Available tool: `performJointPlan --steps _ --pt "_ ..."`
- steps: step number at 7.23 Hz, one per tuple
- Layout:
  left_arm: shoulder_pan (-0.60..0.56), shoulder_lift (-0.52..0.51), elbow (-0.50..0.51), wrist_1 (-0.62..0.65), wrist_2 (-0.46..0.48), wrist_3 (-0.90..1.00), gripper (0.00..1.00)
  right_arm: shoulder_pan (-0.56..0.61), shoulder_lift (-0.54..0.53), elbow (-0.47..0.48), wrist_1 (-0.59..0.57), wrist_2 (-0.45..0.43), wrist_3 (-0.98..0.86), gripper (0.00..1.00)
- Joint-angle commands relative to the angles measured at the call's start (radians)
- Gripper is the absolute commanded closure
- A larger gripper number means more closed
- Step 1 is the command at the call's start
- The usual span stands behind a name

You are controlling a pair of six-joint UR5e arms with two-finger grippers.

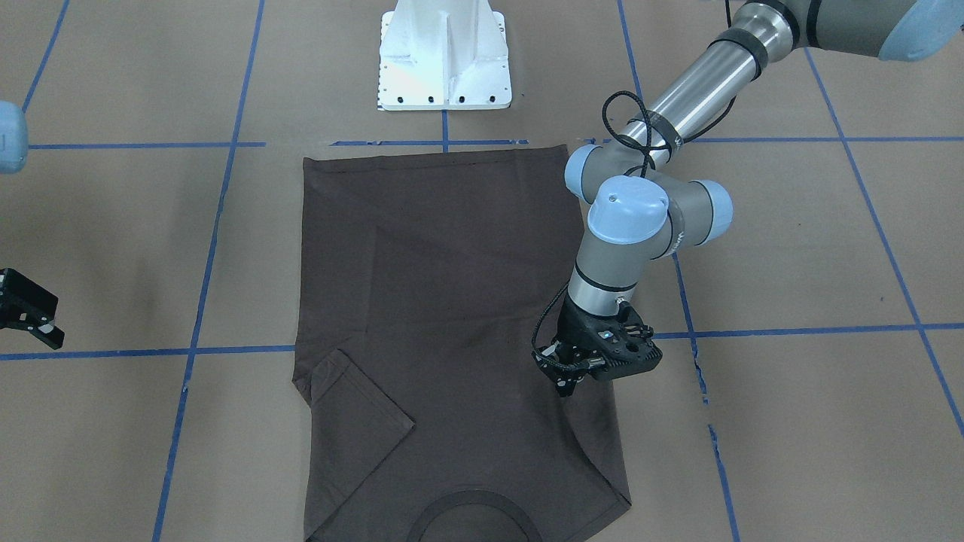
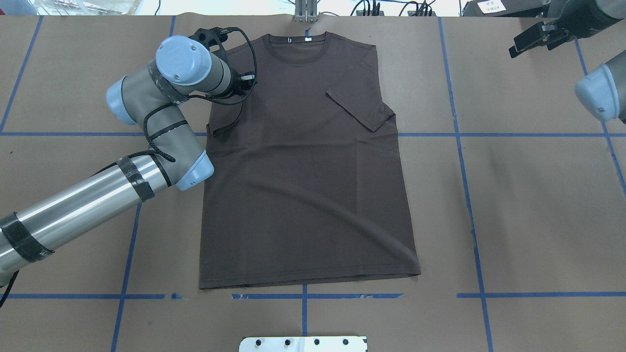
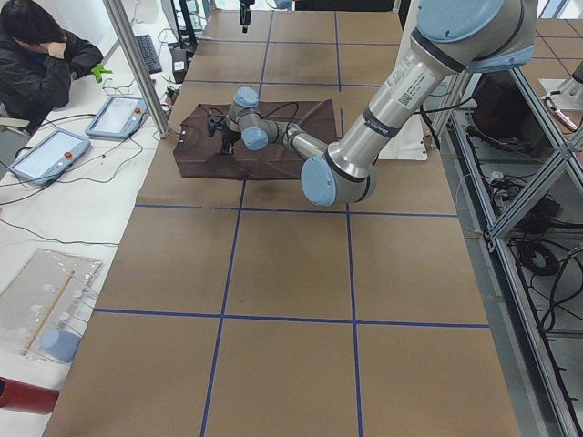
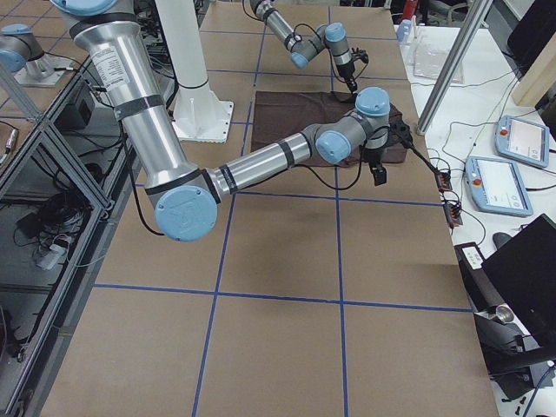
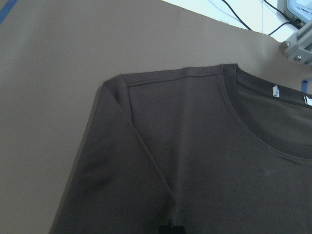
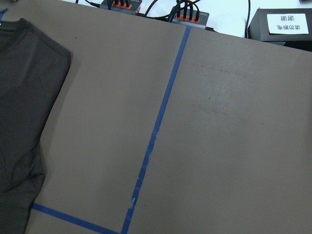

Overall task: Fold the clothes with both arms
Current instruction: 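Fold the sleeve inward onto the shirt body with the left gripper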

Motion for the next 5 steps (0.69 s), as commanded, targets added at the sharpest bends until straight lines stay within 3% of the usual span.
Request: performJointPlan --steps 1,2,3,5 --pt "0.007 -0.002 -0.015 0.004 -0.005 0.042 0.00 -0.005 0.004 0.003 -0.001 -0.002 0.011 0.00" --pt "0.007 0.004 -0.071 0.026 -0.008 0.083 0.00 -0.020 0.005 0.023 0.002 -0.005 0.087 0.00" --pt "0.010 0.058 -0.190 0.090 -0.011 0.090 0.00 -0.076 0.004 0.079 0.001 -0.053 0.202 0.00" --pt "0.077 0.235 -0.483 0.141 -0.016 0.094 0.00 -0.272 -0.036 0.234 0.008 -0.224 0.548 0.00"
